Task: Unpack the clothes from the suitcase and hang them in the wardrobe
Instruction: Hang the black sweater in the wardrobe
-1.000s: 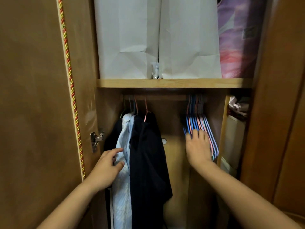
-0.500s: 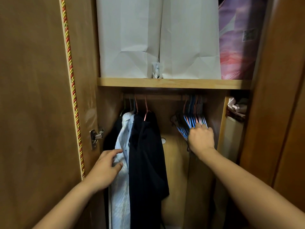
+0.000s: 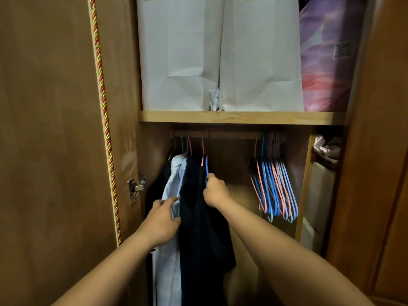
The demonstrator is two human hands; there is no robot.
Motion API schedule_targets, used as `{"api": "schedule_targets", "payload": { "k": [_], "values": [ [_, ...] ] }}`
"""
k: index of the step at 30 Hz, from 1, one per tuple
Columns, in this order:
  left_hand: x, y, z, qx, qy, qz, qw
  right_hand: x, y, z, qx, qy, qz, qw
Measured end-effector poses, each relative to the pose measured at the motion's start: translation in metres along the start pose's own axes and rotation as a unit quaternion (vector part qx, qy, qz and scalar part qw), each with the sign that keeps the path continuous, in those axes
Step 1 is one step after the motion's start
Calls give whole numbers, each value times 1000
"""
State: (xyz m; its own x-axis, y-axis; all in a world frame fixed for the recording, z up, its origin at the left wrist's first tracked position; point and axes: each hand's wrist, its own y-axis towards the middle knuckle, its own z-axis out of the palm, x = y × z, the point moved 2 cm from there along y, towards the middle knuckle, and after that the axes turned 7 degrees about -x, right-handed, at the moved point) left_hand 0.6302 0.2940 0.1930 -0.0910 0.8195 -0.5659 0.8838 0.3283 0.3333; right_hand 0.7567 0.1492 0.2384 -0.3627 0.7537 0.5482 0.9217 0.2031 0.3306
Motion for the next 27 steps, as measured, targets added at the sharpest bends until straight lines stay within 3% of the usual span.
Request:
{"api": "schedule_targets", "payload": {
  "k": [5, 8, 14, 18, 22, 27],
  "values": [
    [20, -8, -18, -19, -36, -22, 999, 37, 24, 27, 65, 94, -53, 992],
    [22, -12, -20, -15, -47, -22, 999, 27, 27, 35, 72, 133, -59, 987],
    [19, -24, -6, 10, -46, -37, 998, -15, 35, 12, -75, 213, -21, 974],
    [7, -29, -2, 21, -66, -43, 997, -33, 29, -10, -83, 238, -3, 968],
    [-5, -48, 11, 22, -128, -27, 991, -67, -36, -8, -96, 329, -7, 939],
    [-15, -97, 73, 2, -283, -60, 957, -138, -200, 32, -52, 436, 19, 898]
  ]
}}
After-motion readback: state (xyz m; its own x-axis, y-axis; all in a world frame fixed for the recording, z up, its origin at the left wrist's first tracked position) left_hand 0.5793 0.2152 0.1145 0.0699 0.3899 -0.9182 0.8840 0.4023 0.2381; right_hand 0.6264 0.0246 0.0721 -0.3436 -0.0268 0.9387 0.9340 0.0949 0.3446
